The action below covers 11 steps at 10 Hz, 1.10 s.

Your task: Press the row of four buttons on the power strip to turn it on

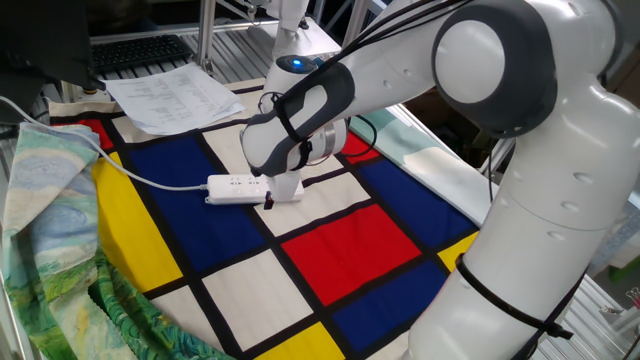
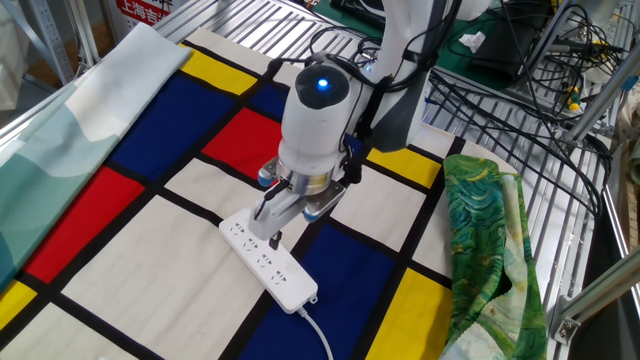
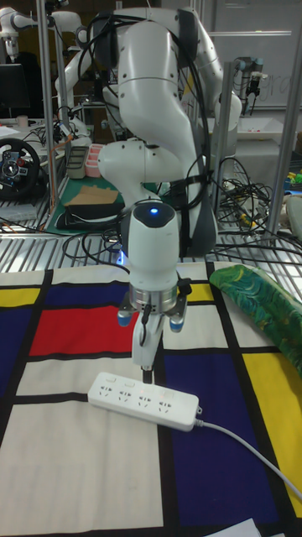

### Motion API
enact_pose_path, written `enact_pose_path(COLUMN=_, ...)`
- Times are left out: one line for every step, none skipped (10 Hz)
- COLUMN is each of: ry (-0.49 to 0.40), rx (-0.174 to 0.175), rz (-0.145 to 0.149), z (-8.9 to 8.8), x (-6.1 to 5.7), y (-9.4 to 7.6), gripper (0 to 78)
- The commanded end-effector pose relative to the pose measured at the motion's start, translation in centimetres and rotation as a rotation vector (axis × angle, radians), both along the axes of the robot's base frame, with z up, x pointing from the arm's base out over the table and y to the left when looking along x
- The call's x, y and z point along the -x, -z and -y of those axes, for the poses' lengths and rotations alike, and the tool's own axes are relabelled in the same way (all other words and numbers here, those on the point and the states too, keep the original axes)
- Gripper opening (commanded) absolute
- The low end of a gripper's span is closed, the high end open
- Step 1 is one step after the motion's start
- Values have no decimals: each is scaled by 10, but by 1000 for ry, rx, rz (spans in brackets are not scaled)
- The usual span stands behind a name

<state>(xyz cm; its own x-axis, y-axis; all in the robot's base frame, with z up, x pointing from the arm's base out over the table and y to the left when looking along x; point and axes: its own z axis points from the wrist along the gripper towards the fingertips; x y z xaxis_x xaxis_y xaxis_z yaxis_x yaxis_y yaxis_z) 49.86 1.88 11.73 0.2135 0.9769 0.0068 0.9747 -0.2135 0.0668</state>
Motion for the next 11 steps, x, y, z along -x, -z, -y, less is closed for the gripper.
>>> enact_pose_path(ry=27, rx=-9, rz=-10, z=0, x=-1, y=-1, gripper=774)
enact_pose_path(ry=10, rx=-9, rz=-6, z=1, x=0, y=-1, gripper=774)
enact_pose_path(ry=10, rx=-8, rz=-2, z=5, x=4, y=2, gripper=774)
enact_pose_path(ry=8, rx=-7, rz=-3, z=7, x=7, y=4, gripper=774)
enact_pose_path(ry=7, rx=-9, rz=-2, z=11, x=12, y=6, gripper=774)
enact_pose_path(ry=6, rx=-9, rz=-2, z=12, x=12, y=6, gripper=774)
enact_pose_path(ry=-28, rx=-7, rz=4, z=23, x=22, y=13, gripper=774)
enact_pose_path(ry=-33, rx=-3, rz=9, z=29, x=26, y=16, gripper=774)
enact_pose_path(ry=-41, rx=-2, rz=9, z=32, x=31, y=17, gripper=774)
enact_pose_path(ry=-47, rx=-2, rz=12, z=36, x=35, y=18, gripper=774)
enact_pose_path(ry=-49, rx=-3, rz=13, z=36, x=36, y=18, gripper=774)
